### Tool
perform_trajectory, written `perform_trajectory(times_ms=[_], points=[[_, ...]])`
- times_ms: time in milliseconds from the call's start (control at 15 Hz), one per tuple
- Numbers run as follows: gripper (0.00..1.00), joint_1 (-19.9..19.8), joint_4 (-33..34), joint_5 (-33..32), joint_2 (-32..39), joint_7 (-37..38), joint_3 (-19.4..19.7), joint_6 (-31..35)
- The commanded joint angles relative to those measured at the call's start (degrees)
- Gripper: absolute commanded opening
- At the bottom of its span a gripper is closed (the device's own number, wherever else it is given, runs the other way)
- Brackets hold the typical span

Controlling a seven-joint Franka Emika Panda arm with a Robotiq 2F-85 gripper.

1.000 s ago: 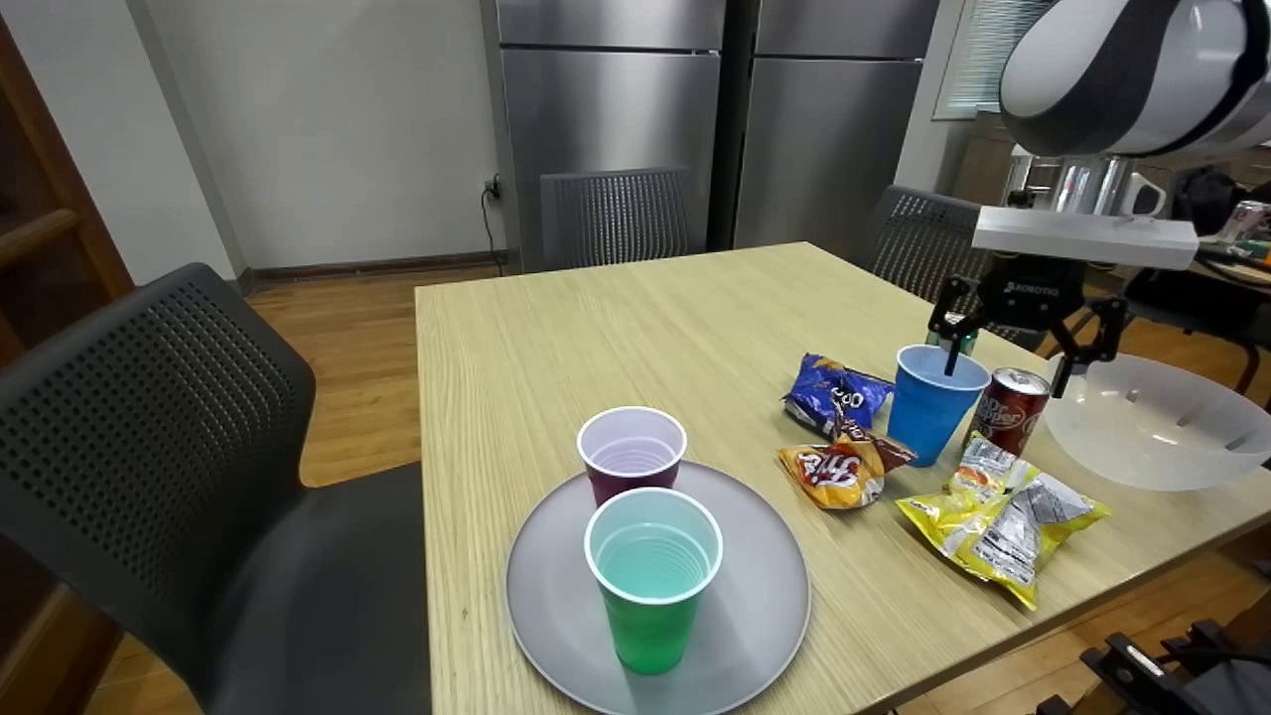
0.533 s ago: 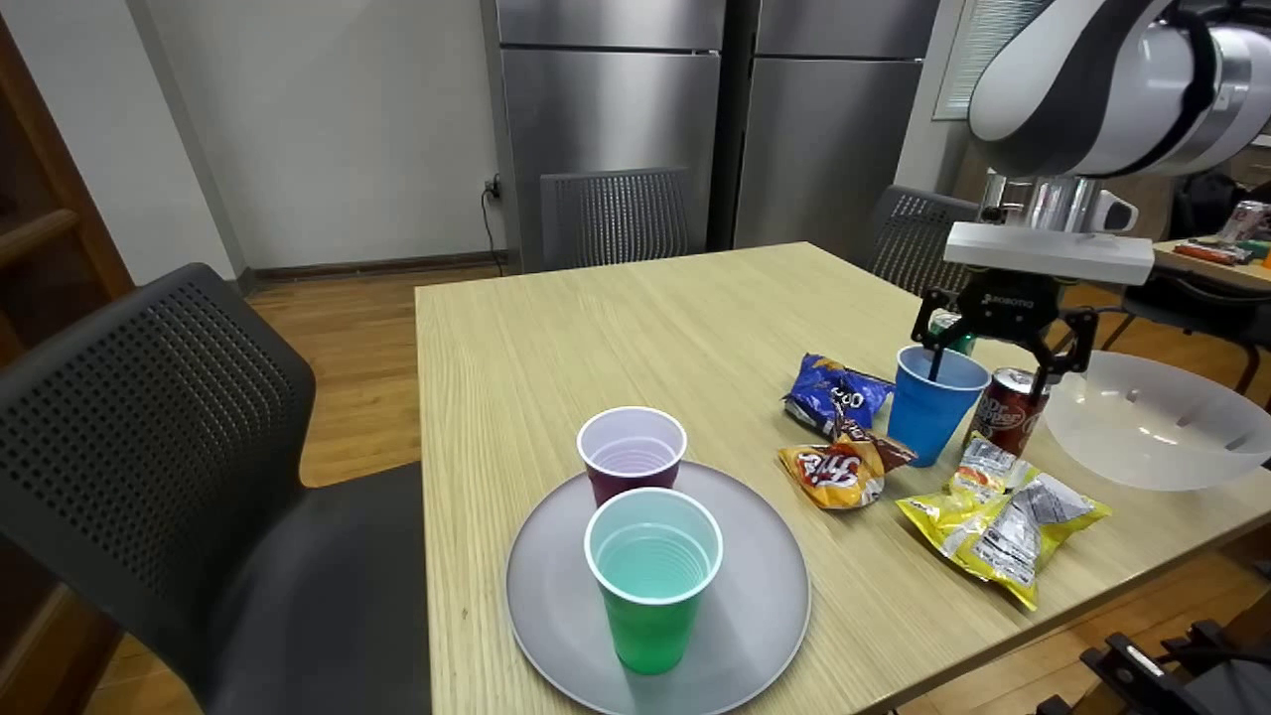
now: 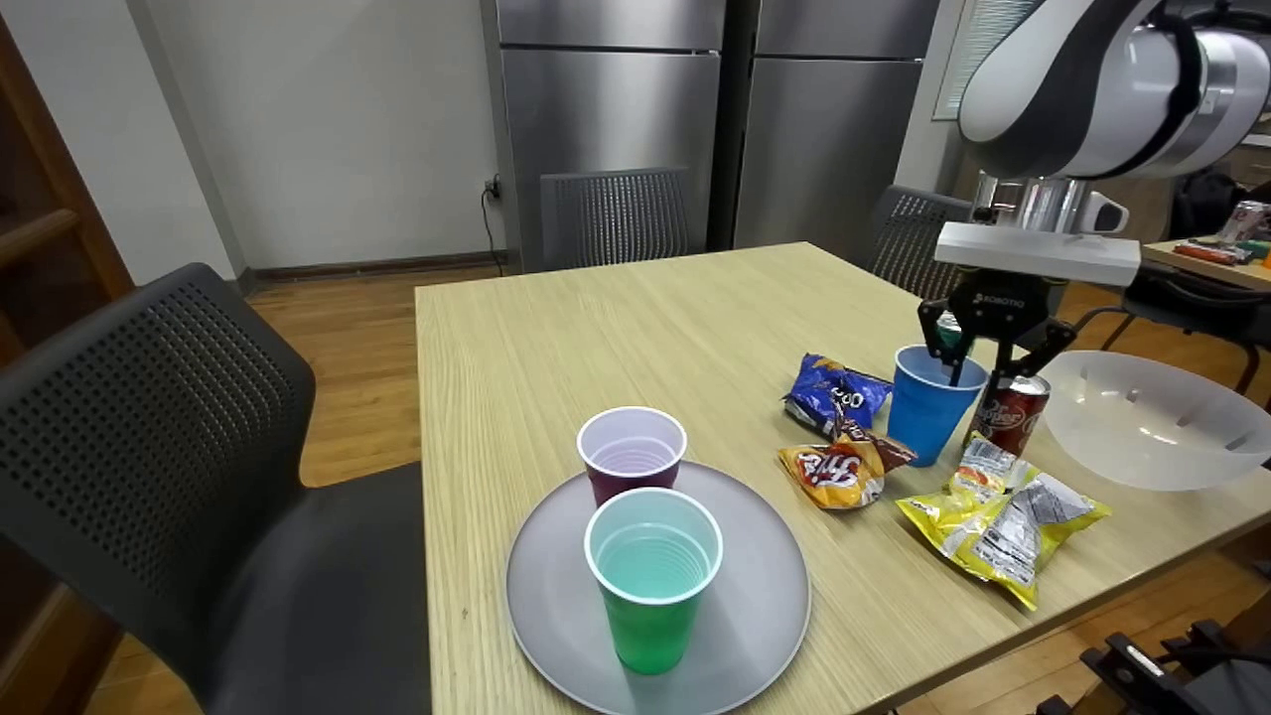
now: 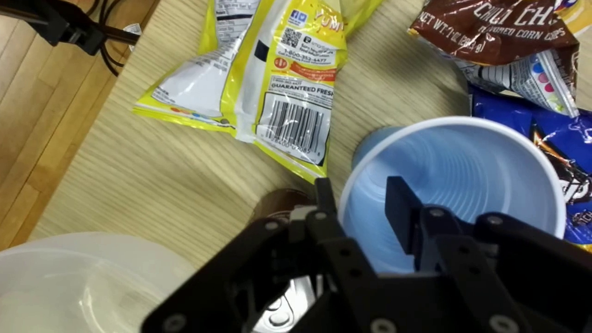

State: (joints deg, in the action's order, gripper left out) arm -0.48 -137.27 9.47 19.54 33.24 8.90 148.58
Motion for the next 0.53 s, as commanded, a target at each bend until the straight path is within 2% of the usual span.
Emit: perform_trajectory(times_ms=[0, 67, 467], points=[[0.05, 0.6, -0.1, 0.9, -0.6, 1.3, -0.2, 0.7], [0.00, 0.7, -0.3, 0.8, -0.8, 1.4, -0.1, 0.8], [0.01, 2.4, -1.5, 0.0, -2.6, 2.5, -0.1, 2.7]])
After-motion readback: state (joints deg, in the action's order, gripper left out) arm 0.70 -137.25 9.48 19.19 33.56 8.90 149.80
